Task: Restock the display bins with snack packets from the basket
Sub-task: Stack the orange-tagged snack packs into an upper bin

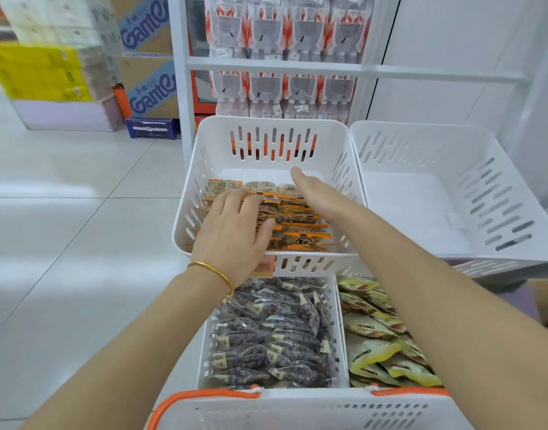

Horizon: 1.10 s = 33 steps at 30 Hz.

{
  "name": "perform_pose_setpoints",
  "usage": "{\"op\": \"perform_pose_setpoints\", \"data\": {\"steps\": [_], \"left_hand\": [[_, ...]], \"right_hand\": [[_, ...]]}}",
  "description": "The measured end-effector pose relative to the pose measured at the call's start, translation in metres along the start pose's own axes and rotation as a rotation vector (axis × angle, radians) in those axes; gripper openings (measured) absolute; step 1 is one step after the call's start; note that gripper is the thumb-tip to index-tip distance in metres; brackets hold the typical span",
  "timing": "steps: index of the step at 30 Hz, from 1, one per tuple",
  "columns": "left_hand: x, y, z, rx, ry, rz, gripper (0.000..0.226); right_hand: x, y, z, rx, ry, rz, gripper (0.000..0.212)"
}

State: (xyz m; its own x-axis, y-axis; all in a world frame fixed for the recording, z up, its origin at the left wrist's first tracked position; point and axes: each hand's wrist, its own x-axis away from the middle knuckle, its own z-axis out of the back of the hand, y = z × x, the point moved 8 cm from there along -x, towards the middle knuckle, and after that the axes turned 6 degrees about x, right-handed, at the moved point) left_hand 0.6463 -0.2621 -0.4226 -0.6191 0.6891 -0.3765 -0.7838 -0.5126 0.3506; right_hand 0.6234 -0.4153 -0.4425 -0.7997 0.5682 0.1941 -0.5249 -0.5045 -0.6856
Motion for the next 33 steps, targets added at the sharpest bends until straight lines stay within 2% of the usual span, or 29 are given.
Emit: {"op": "perform_pose_setpoints", "data": {"steps": [2,5,8,10,12,15,19,24,27,29,33], "left_hand": [[0.005,0.005,0.010,0.008,0.026,-0.014,0.046],[0.036,0.017,0.036,0.052,0.122,-0.059,0.045],[0.093,0.035,0.050,0.098,0.074,-0.138,0.047],[0.137,0.041,0.045,0.103,-0.072,-0.127,0.051],[0.185,0.042,0.030,0.114,-0.278,-0.068,0.057],[0.254,0.031,0.005,0.083,-0.531,0.075,0.045],[0.305,0.021,-0.012,-0.092,-0.728,0.139,0.049],[0.316,0.005,-0.019,-0.218,-0.797,0.154,0.050],[0.315,-0.005,-0.024,-0.258,-0.807,0.133,0.050],[0.317,-0.013,-0.025,-0.260,-0.810,0.121,0.050],[0.330,-0.032,-0.025,-0.251,-0.819,0.135,0.050]], "right_hand": [[0.019,-0.012,0.015,-0.009,0.103,0.076,0.064],[0.078,-0.019,0.037,-0.215,0.241,0.211,0.050],[0.158,0.004,0.022,-0.455,0.188,0.253,0.029],[0.204,0.029,-0.012,-0.538,0.063,0.220,0.022],[0.238,0.058,-0.062,-0.472,-0.107,0.142,0.020],[0.271,0.115,-0.143,-0.301,-0.310,-0.007,0.021],[0.293,0.186,-0.217,-0.158,-0.410,-0.106,0.025],[0.291,0.228,-0.271,0.016,-0.420,-0.145,0.029],[0.275,0.214,-0.299,0.017,-0.397,-0.114,0.039],[0.267,0.200,-0.323,-0.013,-0.444,-0.067,0.048],[0.263,0.183,-0.367,-0.022,-0.500,-0.042,0.048]]}}
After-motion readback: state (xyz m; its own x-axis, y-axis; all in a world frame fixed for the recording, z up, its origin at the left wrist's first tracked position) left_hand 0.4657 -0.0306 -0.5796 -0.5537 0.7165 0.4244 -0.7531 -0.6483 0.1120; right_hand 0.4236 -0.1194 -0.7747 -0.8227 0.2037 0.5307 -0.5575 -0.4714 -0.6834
